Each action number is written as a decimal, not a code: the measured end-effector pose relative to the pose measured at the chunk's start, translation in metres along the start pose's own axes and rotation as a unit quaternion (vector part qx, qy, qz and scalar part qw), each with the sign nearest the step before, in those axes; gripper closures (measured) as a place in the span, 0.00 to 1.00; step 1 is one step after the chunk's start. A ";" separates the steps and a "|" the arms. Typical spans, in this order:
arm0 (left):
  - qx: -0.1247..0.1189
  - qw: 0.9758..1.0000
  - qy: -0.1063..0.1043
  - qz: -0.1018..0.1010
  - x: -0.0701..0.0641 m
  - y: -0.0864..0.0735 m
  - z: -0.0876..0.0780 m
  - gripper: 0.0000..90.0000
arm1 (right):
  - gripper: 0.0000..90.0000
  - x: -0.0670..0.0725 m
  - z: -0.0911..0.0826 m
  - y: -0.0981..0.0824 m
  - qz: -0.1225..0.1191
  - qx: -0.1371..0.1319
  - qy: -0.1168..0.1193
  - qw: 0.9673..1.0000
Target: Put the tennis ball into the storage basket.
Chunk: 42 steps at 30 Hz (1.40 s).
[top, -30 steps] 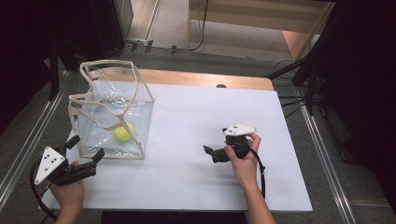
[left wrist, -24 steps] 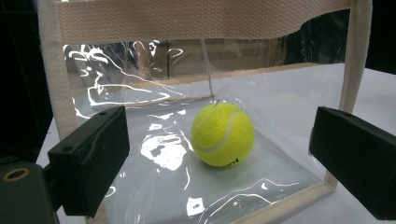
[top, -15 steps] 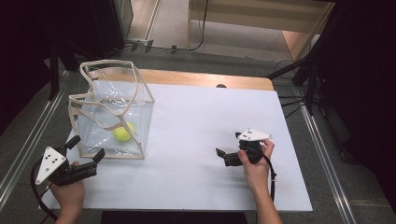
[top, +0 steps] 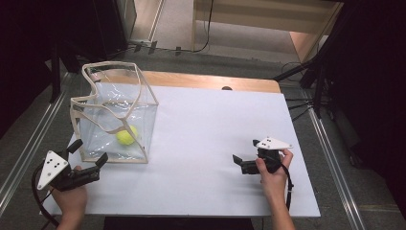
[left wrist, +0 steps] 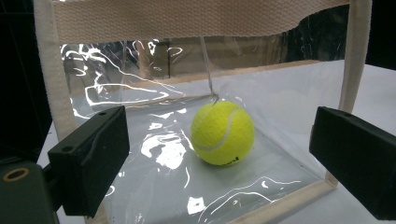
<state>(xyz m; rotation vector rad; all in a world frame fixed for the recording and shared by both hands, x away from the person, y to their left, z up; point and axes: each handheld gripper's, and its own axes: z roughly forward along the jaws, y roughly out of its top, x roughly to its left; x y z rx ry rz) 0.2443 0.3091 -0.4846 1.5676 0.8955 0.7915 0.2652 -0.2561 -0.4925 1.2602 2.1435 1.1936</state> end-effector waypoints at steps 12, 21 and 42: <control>-0.001 1.000 -0.001 0.000 0.000 0.000 0.000 0.06 | 0.00 -0.014 -0.015 -0.015 0.018 -0.004 -0.017 1.000; -0.002 1.000 -0.002 -0.001 0.001 0.000 0.000 0.06 | 0.00 -0.023 -0.027 -0.026 0.034 -0.012 -0.032 0.999; -0.004 1.000 -0.003 -0.006 0.002 0.000 -0.001 0.06 | 0.00 -0.041 -0.052 -0.045 0.061 -0.039 -0.067 0.995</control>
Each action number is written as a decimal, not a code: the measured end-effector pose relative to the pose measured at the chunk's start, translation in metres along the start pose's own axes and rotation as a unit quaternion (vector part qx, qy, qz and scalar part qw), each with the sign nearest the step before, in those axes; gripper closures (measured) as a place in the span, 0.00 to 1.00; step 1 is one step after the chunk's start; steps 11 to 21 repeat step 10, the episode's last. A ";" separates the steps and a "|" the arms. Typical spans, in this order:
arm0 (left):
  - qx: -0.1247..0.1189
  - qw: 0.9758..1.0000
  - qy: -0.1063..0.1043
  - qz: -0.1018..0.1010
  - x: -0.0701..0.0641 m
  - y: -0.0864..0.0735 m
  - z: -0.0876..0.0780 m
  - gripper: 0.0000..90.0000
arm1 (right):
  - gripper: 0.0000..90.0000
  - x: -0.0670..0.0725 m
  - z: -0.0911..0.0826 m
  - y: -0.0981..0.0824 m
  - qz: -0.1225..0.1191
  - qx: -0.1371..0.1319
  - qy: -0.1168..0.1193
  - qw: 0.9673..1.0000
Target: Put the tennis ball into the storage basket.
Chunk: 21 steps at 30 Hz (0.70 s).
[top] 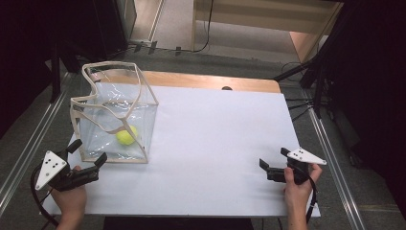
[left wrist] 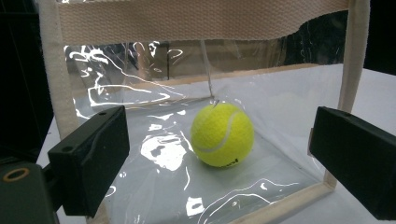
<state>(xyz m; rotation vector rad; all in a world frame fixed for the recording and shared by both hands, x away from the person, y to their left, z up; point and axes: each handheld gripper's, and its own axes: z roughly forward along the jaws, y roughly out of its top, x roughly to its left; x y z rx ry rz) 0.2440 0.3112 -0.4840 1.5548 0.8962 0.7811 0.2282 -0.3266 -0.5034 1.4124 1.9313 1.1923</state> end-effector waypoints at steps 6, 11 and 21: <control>0.000 1.000 0.000 0.000 0.000 0.000 0.001 0.06 | 0.00 -0.005 -0.004 -0.003 0.003 -0.001 -0.007 1.000; 0.000 1.000 0.000 0.000 0.000 0.000 0.001 0.06 | 0.00 -0.005 -0.002 -0.004 0.003 -0.002 -0.016 1.000; 0.000 1.000 0.000 0.000 0.000 0.000 0.001 0.06 | 0.00 -0.005 -0.002 -0.004 0.003 -0.002 -0.016 1.000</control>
